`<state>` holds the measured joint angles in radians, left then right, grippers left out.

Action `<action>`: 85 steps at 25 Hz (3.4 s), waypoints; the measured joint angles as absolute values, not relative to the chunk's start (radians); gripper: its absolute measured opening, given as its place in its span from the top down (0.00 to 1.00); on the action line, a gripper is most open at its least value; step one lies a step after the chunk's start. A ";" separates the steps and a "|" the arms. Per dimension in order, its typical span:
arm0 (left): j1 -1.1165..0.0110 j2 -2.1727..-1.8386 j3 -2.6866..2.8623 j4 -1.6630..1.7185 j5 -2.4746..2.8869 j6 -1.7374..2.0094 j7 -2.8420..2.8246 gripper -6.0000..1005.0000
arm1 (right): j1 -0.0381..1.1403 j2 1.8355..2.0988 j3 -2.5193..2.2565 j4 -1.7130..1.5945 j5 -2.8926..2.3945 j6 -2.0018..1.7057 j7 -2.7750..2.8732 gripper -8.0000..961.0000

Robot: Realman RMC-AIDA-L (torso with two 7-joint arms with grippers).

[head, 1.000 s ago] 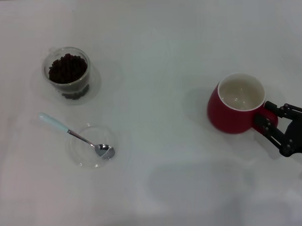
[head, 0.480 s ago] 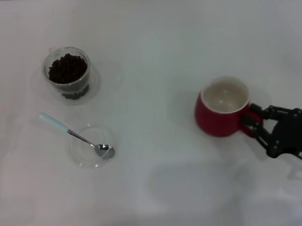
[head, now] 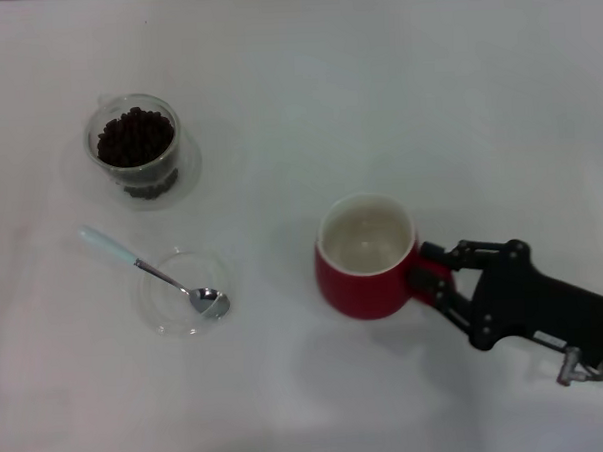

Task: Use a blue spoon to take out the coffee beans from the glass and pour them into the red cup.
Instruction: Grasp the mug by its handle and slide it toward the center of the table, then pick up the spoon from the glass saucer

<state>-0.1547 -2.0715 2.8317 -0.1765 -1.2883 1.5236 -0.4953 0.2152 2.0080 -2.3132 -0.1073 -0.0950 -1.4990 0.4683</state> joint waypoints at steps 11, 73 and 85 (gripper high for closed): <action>-0.158 -2.074 2.839 -0.173 -1.282 1.524 -0.495 0.12 | 0.218 2.008 -2.313 -0.172 -0.177 -1.436 0.477 0.63; -0.279 -2.082 2.841 0.060 -0.777 1.311 -1.478 0.14 | 0.240 1.927 -2.157 0.075 -0.166 -1.913 0.462 0.31; -0.276 -2.079 2.834 0.052 -0.782 1.305 -1.476 0.73 | 0.247 1.933 -2.157 0.075 -0.150 -1.897 0.464 0.31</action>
<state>-0.2759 -2.0785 2.8336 0.0522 -0.7818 1.3047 -1.4761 0.2471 1.9330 -2.1567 0.0751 -0.1500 -1.8968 0.4635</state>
